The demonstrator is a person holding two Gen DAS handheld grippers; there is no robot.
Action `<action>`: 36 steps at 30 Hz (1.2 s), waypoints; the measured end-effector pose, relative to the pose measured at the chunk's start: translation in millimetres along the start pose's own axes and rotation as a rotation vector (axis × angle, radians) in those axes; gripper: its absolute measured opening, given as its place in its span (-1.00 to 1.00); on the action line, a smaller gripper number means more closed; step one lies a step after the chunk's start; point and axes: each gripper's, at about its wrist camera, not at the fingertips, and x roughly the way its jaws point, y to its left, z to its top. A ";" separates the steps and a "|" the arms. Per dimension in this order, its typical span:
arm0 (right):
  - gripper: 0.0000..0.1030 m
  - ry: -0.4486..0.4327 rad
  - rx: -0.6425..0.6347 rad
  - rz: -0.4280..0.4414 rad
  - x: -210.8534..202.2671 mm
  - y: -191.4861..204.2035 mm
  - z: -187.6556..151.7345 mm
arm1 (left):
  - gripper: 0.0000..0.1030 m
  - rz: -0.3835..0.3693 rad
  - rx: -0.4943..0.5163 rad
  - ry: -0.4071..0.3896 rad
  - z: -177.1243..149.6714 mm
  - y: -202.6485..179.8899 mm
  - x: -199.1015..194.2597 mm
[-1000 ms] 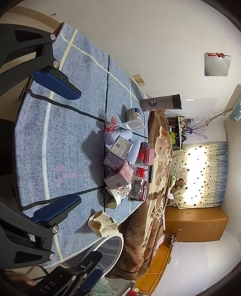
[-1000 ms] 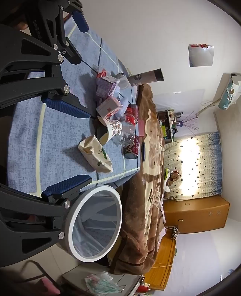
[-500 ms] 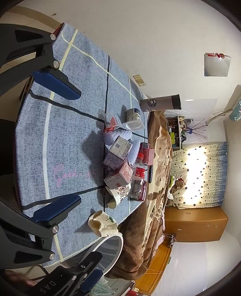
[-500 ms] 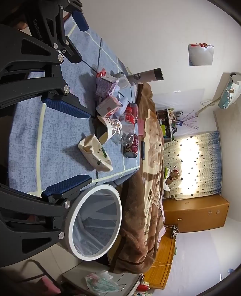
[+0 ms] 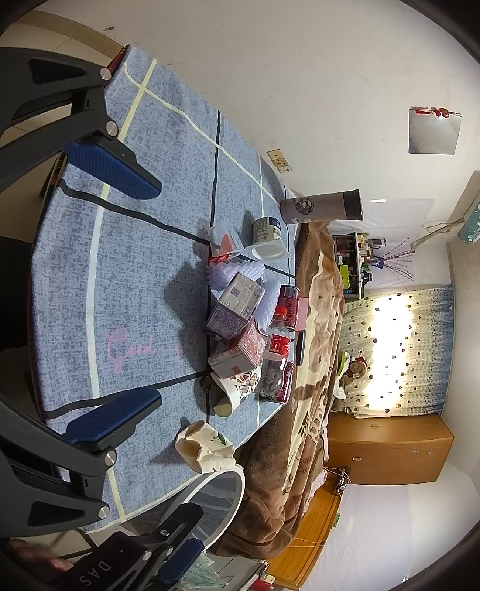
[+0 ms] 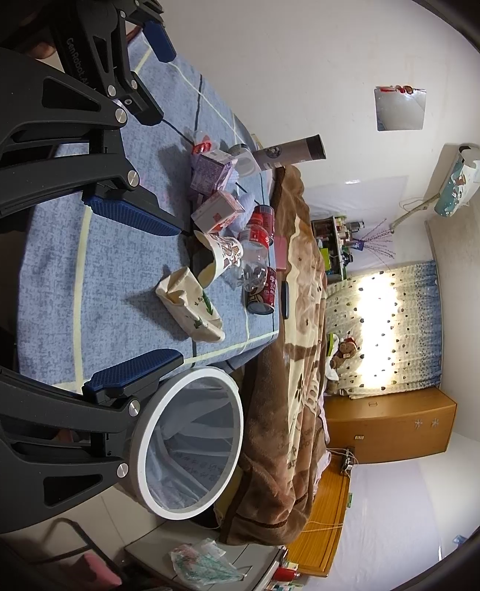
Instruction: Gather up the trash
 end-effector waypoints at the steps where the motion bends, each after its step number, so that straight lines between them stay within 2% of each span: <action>1: 0.27 0.000 0.000 0.000 -0.1 -0.1 0.1 | 1.00 0.000 -0.001 -0.001 0.0 0.4 -0.2; 36: 0.27 0.001 0.000 -0.001 -0.1 0.0 0.0 | 1.00 0.002 -0.007 -0.001 1.1 0.8 -0.2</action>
